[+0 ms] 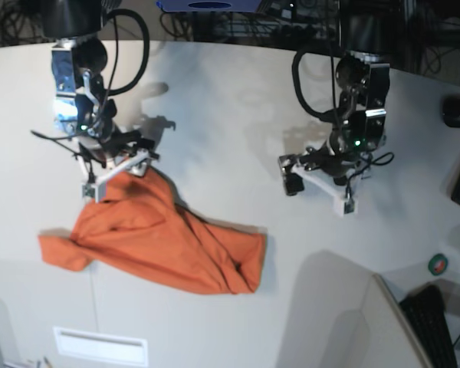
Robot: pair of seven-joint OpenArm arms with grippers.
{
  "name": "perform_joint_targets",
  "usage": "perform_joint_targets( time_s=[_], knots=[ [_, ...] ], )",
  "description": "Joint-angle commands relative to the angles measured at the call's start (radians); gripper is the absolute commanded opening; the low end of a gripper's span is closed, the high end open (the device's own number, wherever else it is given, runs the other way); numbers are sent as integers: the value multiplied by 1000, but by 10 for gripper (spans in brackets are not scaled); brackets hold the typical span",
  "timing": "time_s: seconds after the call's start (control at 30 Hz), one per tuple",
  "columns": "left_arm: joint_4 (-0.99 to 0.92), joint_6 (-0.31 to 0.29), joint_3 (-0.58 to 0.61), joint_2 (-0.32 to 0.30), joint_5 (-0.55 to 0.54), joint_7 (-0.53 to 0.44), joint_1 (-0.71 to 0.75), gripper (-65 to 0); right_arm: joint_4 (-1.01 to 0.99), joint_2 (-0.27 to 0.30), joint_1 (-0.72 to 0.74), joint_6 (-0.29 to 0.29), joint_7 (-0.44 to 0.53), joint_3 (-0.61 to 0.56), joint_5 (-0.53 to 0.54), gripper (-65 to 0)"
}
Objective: Layout the t-shirt on the table in an organized manner, then fold the t-shirt properly
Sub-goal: 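Regrasp the t-shirt edges with both grippers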
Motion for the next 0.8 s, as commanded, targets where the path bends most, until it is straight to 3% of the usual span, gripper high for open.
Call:
perform_joint_targets(
  time_s=[0.0, 0.23, 0.37, 0.47, 0.6, 0.67, 0.73, 0.77],
  knots=[
    [-15, -2, 21, 5, -2, -23, -58, 0, -5, -7, 20, 6, 8, -3, 9, -224],
    [-322, -2, 97, 80, 8, -28, -339, 0, -130, -20, 57, 4, 6, -4, 9, -227],
    [-503, -2, 219, 89, 8, -172, -448, 0, -138, -24, 54, 4, 6, -4, 9, -234],
    [-670, -2, 311, 95, -2, -278, -514, 0, -140, -24, 53, 4, 6, -6, 9, -315],
    [-798, -2, 331, 131, -2, -336, -558, -21, -152, -21, 53, 4, 6, -6, 9, -444],
    [-790, -2, 331, 134, -2, -336, -555, -146, -152, -20, 53, 4, 6, 2, 9, -533],
    [-765, -2, 324, 138, -2, -333, -546, -390, -150, -20, 51, 4, 6, 3, 10, -650],
    [-748, -2, 324, 134, -2, -332, -538, -523, -149, -18, 51, 4, 6, 3, 10, -650]
  ],
)
